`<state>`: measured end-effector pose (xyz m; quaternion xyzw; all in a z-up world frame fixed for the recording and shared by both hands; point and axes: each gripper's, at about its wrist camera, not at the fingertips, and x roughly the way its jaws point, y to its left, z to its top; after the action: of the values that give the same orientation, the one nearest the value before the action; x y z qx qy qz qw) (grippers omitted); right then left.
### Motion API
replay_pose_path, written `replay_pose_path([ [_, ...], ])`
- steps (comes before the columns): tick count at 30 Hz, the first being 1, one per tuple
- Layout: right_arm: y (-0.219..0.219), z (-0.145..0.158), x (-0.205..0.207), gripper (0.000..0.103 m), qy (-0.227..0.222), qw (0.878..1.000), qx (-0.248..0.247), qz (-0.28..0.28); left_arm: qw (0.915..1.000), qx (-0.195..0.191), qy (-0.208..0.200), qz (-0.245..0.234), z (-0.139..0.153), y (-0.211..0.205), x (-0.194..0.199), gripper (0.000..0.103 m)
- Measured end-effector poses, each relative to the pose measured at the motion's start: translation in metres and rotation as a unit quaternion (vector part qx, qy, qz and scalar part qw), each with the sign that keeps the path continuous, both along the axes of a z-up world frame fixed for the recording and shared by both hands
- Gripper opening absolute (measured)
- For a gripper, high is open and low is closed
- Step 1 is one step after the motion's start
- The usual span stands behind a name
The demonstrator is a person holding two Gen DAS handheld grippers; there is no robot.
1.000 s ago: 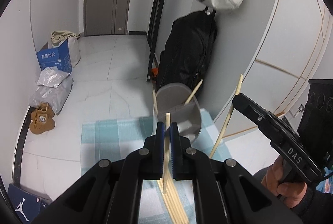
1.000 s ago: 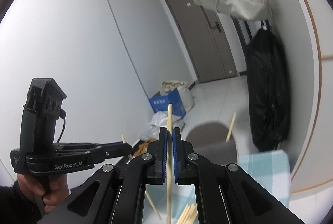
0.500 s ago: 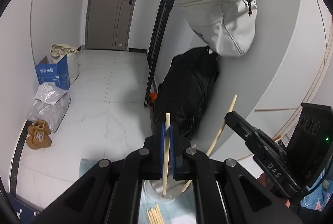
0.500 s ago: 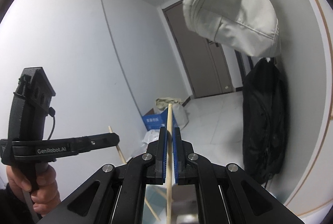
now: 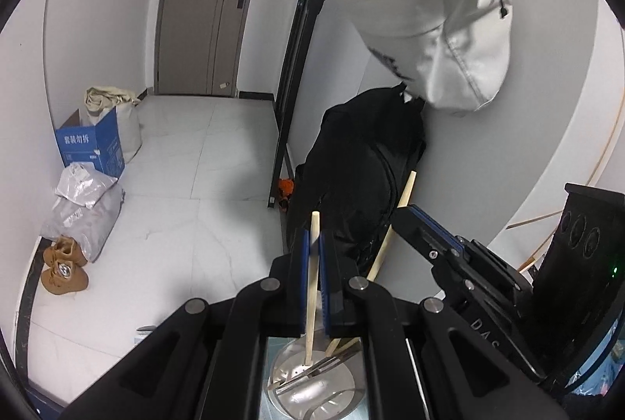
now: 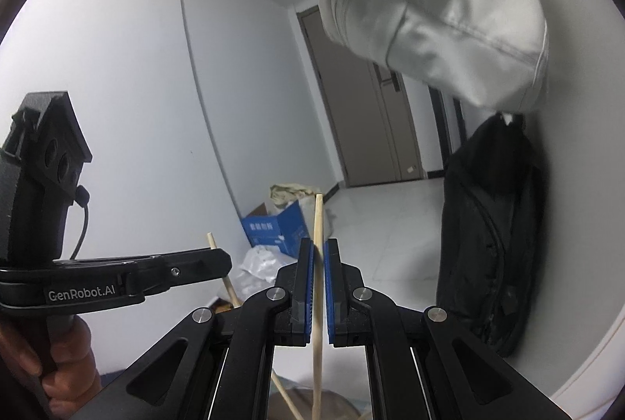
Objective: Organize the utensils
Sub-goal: 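Carry both held chopsticks up over the white utensil holder, then open both grippers to drop the chopsticks into the holder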
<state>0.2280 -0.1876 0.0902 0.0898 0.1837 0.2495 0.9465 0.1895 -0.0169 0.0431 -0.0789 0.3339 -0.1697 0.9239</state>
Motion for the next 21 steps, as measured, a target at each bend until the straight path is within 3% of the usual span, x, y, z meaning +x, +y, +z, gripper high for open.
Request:
replay_pose_path([
  [9, -0.003, -0.024, 0.007, 0.004, 0.013, 1.0, -0.001, 0.01, 1.0, 0.002, 0.004, -0.006, -0.01, 0.0, 0.009, 0.001],
  [15, -0.001, -0.04, 0.001, 0.004, 0.016, 0.999, -0.009, 0.028, 0.9997, 0.024, 0.006, -0.01, -0.019, -0.006, 0.007, 0.001],
  [18, 0.003, -0.048, -0.003, 0.004, 0.024, 0.999, -0.018, 0.036, 0.999, 0.039, 0.005, -0.023, -0.023, -0.01, 0.001, 0.001],
  [21, 0.002, -0.053, -0.009, 0.007, 0.038, 0.998, -0.013, 0.052, 0.9981, 0.024, 0.016, -0.055, -0.026, -0.009, -0.003, 0.002],
])
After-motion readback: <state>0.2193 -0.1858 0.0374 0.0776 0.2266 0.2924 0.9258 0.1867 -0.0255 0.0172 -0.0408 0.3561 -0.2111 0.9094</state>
